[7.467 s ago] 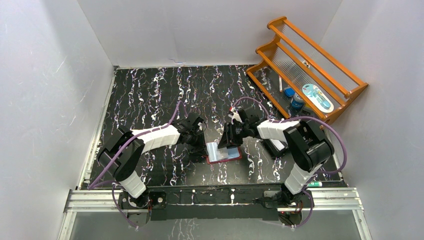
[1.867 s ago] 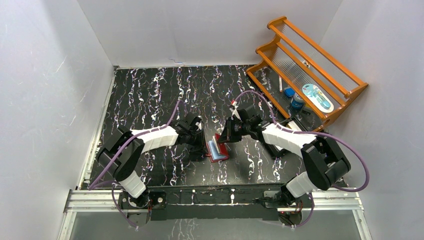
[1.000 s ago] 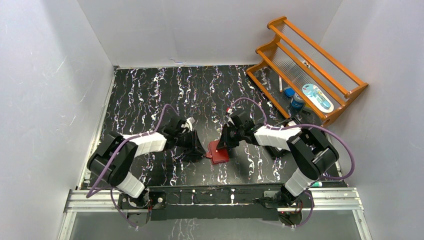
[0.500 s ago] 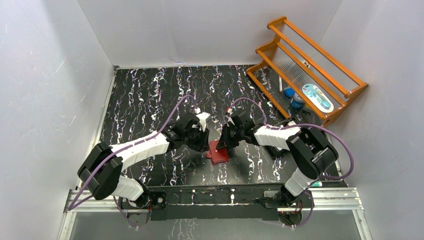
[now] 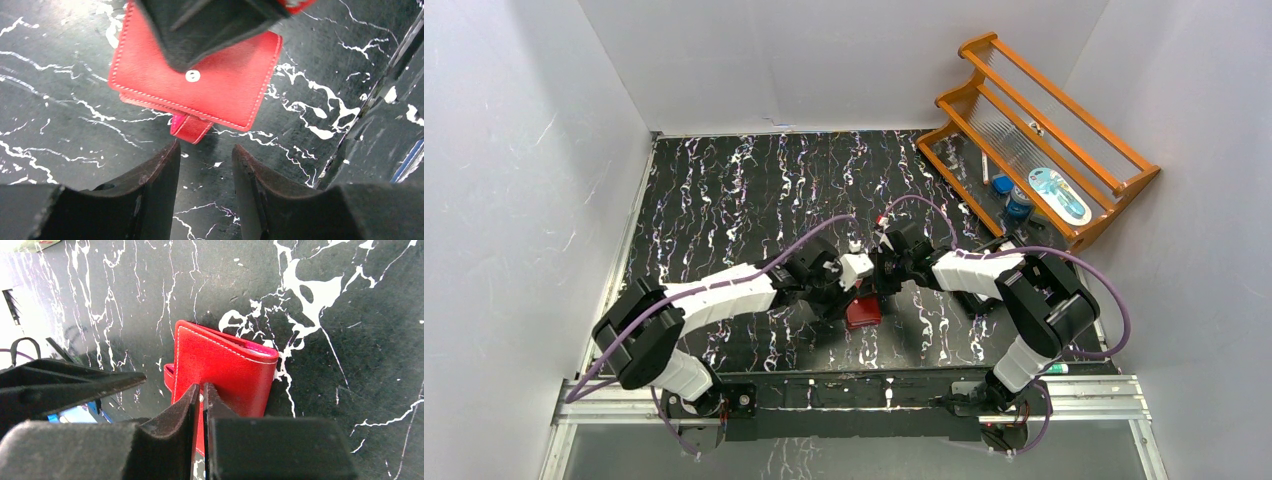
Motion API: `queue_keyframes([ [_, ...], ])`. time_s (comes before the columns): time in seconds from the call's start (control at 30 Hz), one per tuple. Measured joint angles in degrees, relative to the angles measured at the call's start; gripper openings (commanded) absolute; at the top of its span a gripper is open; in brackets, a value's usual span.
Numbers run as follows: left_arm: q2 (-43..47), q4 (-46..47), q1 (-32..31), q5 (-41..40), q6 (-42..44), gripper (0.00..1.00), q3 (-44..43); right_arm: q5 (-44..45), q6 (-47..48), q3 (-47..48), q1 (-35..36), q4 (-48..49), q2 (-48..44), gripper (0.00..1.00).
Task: Put the credit cards into the card holder
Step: Adjust the snap button on the card holder.
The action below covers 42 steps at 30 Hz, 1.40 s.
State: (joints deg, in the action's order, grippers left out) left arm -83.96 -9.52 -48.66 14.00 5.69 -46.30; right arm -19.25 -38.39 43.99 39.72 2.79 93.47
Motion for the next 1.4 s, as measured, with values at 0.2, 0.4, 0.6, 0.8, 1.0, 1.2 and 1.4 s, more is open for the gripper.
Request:
queue_keyframes([
  [0.2, -1.01, 0.79, -2.78, -1.53, 4.61, 0.44, 0.0, -0.04, -0.02, 0.0, 0.0, 0.04, 0.0, 0.16],
  [0.4, -3.06, 2.49, -3.15, -3.37, 7.58, 0.43, 0.0, -0.07, -0.02, 0.0, 0.0, 0.07, 0.0, 0.16],
  [0.6, -5.64, 3.78, -4.22, -5.51, 9.31, 0.25, 0.07, -0.09, -0.22, 0.0, -0.02, 0.11, 0.02, 0.16],
  [0.8, -0.39, 10.19, -5.86, -13.0, 4.2, 0.0, 5.97, -0.35, -0.7, -0.44, 0.0, 1.66, 0.37, 0.16],
  [1.0, 8.28, 17.49, -5.84, -17.18, -9.16, 0.0, 13.66, -1.14, -1.84, -1.77, 0.22, 4.74, 0.39, 0.16],
  [1.2, 10.21, 22.08, -5.38, -18.47, -17.09, 0.0, 17.27, -1.07, -1.95, -1.86, 0.28, 4.85, 0.39, 0.16],
  [1.4, 12.83, 26.36, -4.11, -18.49, -24.79, 0.0, 20.48, -1.11, -1.95, -1.86, 0.31, 4.87, 0.39, 0.16],
])
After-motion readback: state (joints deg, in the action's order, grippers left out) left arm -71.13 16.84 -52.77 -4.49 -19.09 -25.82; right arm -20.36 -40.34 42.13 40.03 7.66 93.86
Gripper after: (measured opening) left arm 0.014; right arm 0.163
